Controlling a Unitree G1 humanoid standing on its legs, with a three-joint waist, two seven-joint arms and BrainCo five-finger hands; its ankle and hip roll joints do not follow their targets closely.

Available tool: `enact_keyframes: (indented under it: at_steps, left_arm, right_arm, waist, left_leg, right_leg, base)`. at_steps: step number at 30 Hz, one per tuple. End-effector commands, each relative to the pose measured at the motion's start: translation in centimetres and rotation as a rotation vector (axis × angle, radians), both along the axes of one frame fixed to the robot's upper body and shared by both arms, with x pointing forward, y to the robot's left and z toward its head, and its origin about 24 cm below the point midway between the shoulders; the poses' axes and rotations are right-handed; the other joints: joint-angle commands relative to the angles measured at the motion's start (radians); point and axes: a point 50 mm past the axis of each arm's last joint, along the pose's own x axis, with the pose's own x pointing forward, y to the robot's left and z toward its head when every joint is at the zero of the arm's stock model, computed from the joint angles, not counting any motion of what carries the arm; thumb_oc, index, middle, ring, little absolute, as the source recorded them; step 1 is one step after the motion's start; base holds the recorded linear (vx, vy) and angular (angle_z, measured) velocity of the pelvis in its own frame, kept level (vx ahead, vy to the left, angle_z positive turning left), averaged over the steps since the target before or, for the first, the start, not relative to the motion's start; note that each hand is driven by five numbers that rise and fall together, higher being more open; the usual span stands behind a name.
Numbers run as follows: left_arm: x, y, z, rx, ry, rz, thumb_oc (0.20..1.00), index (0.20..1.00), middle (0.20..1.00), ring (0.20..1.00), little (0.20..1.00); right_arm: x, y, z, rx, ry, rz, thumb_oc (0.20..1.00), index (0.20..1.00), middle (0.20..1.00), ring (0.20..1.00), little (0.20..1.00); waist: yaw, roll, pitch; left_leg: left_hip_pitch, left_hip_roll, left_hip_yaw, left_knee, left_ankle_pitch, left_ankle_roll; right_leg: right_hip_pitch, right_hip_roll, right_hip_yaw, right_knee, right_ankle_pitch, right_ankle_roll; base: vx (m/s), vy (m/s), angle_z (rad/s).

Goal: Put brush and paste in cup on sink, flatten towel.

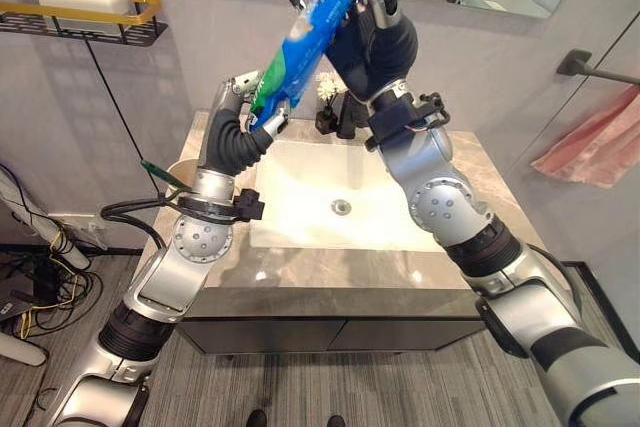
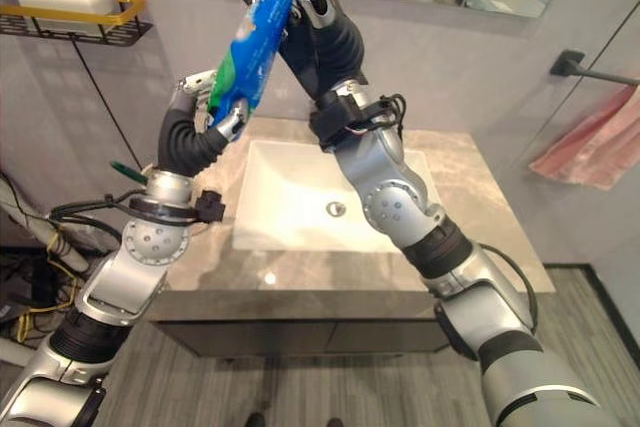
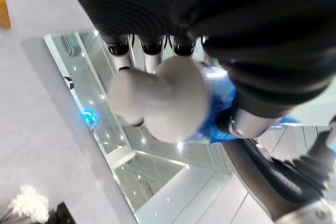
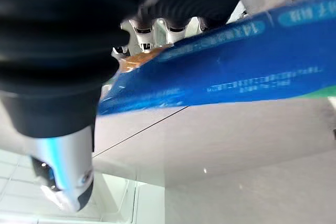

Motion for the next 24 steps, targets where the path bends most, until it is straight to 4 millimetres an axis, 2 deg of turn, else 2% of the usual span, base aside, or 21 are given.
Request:
enact_keyframes:
  at_steps: [1, 5, 8, 16, 19, 20, 22, 24]
  left_arm:
    - [0.8, -1.4, 3.6, 0.027, -0.133, -0.03, 0.2, 0.2, 0.2, 0.2, 0.2]
    - [0.9, -1.6, 4.0, 0.061, -0.194, 0.022, 0.2, 0.2, 0.2, 0.2, 0.2]
    - [0.6, -1.9, 3.5, 0.088, -0.214, 0.026, 0.2, 0.2, 0.2, 0.2, 0.2]
    - [1.2, -2.5, 2.9, 0.125, -0.162, -0.001, 0.2, 0.2, 0.2, 0.2, 0.2]
    - [1.5, -2.3, 2.7, 0.114, -0.129, -0.002, 0.2, 0.2, 0.2, 0.2, 0.2]
    - [1.5, -2.3, 2.6, 0.118, -0.124, -0.004, 0.2, 0.2, 0.2, 0.2, 0.2]
    - [1.2, -1.5, 2.7, 0.121, -0.118, 0.004, 0.2, 0.2, 0.2, 0.2, 0.2]
    - [1.2, -1.2, 2.8, 0.117, -0.119, 0.012, 0.2, 0.2, 0.2, 0.2, 0.2]
  right_arm:
    - [-0.2, 0.1, 1.9, 0.099, -0.009, 0.036, 1.0, 1.0, 1.0, 1.0, 1.0]
    - [0.1, -0.1, 1.4, 0.155, 0.057, 0.02, 1.0, 1.0, 1.0, 1.0, 1.0]
    - [0.4, 0.0, 1.0, 0.216, 0.116, 0.016, 1.0, 1.0, 1.0, 1.0, 1.0]
    - [0.2, 0.5, 0.7, 0.201, 0.13, 0.042, 1.0, 1.0, 1.0, 1.0, 1.0]
    - [0.3, 0.8, 0.4, 0.107, 0.109, 0.022, 1.0, 1.0, 1.0, 1.0, 1.0]
    - [0.3, 0.8, 0.4, 0.047, 0.085, 0.01, 1.0, 1.0, 1.0, 1.0, 1.0]
    - [1.0, 0.1, 0.2, -0.223, -0.027, -0.089, 1.0, 1.0, 1.0, 1.0, 1.0]
    - [1.0, 0.0, 0.3, -0.276, -0.059, -0.118, 1.0, 1.0, 1.0, 1.0, 1.0]
  waist:
    - [-0.001, -0.015, -0.042]
    - [-0.004, -0.017, -0.04]
    - [-0.007, -0.021, -0.04]
    - [-0.009, -0.027, -0.038]
    - [-0.011, -0.031, -0.036]
    - [-0.011, -0.034, -0.034]
    - [-0.011, -0.04, -0.031]
    - [-0.011, -0.041, -0.03]
  left_leg:
    - [0.016, 0.001, 0.01, 0.003, -0.066, 0.026]
    - [0.016, 0.002, 0.012, 0.003, -0.067, 0.025]
    - [0.016, 0.004, 0.019, 0.003, -0.07, 0.024]
    - [0.014, 0.006, 0.024, 0.003, -0.07, 0.024]
    - [0.013, 0.007, 0.025, 0.003, -0.069, 0.023]
    - [0.013, 0.007, 0.026, 0.003, -0.068, 0.022]
    - [0.012, 0.008, 0.029, 0.003, -0.068, 0.02]
    - [0.013, 0.008, 0.03, 0.003, -0.069, 0.019]
  right_leg:
    - [-0.008, -0.071, -0.01, -0.001, -0.007, 0.061]
    - [-0.009, -0.071, -0.009, -0.001, -0.007, 0.062]
    - [-0.012, -0.071, -0.005, -0.001, -0.008, 0.063]
    - [-0.014, -0.072, -0.005, -0.001, -0.008, 0.064]
    - [-0.014, -0.071, -0.006, -0.001, -0.006, 0.064]
    - [-0.015, -0.071, -0.007, -0.001, -0.005, 0.064]
    - [-0.014, -0.07, -0.01, -0.001, -0.004, 0.066]
    - [-0.014, -0.07, -0.011, -0.001, -0.004, 0.066]
  base:
    - [0.0, 0.0, 0.0]
    - [0.0, 0.0, 0.0]
    - [0.0, 0.002, -0.01]
    - [0.0, 0.0, -0.01]
    - [0.0, 0.0, 0.0]
    - [0.0, 0.0, 0.0]
    - [0.0, 0.0, -0.04]
    - [0.0, 0.001, -0.03]
